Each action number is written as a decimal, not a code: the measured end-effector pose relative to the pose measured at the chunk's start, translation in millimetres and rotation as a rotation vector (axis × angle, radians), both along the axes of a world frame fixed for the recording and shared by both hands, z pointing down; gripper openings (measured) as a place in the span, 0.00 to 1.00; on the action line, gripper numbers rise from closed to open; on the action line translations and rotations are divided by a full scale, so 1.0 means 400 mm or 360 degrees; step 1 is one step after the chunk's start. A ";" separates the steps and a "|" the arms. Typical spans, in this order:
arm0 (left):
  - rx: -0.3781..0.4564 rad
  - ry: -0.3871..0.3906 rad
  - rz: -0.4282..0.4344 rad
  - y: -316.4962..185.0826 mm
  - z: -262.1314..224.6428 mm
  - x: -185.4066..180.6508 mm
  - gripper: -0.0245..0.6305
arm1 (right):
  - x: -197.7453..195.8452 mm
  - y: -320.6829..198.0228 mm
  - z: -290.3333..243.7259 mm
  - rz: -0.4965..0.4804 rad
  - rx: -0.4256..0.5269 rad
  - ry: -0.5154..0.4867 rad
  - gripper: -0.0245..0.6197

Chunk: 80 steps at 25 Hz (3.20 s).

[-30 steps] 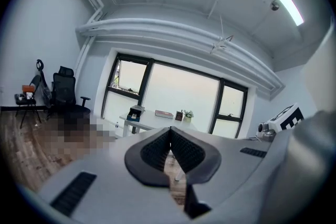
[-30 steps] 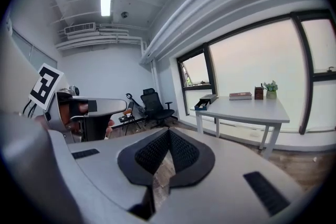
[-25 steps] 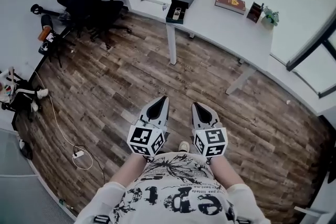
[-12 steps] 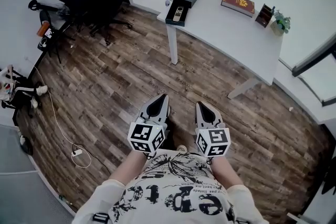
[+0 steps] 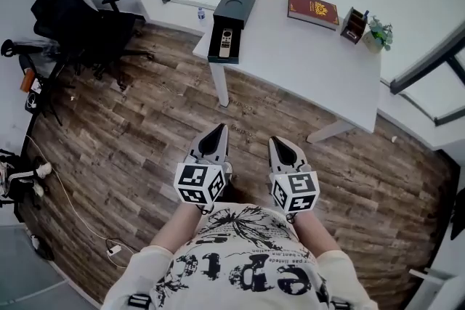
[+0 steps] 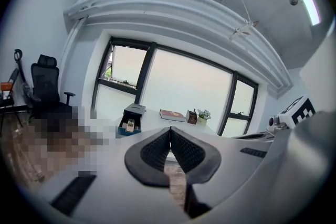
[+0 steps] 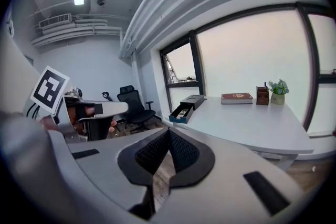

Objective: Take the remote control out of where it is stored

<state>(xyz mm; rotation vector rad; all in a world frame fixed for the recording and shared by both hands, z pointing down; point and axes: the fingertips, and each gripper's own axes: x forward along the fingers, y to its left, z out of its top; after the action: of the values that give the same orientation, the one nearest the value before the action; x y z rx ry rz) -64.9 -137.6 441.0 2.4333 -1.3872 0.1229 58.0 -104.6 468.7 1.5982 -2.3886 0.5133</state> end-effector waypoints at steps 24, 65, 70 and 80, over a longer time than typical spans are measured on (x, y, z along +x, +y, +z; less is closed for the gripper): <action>-0.0169 -0.0011 -0.0015 -0.613 0.072 -0.134 0.05 | -0.145 -0.655 0.064 -0.0001 -0.0146 -0.0080 0.04; -0.1097 -0.0493 0.0020 -1.128 0.539 0.085 0.39 | 0.037 -1.170 0.279 -0.0223 -0.0540 -0.0110 0.04; -0.1101 -0.0527 -0.0005 -1.141 0.534 0.071 0.39 | 0.046 -1.181 0.276 -0.0162 -0.0584 -0.0198 0.04; -0.1165 -0.0908 0.0045 -1.154 0.612 0.063 0.39 | 0.049 -1.225 0.270 -0.0142 -0.0569 -0.0187 0.04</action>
<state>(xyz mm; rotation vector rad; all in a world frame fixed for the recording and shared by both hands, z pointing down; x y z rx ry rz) -39.6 -599.2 685.9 1.8429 -1.1986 1.1798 77.4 -594.5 576.5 1.3326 -2.2715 0.9764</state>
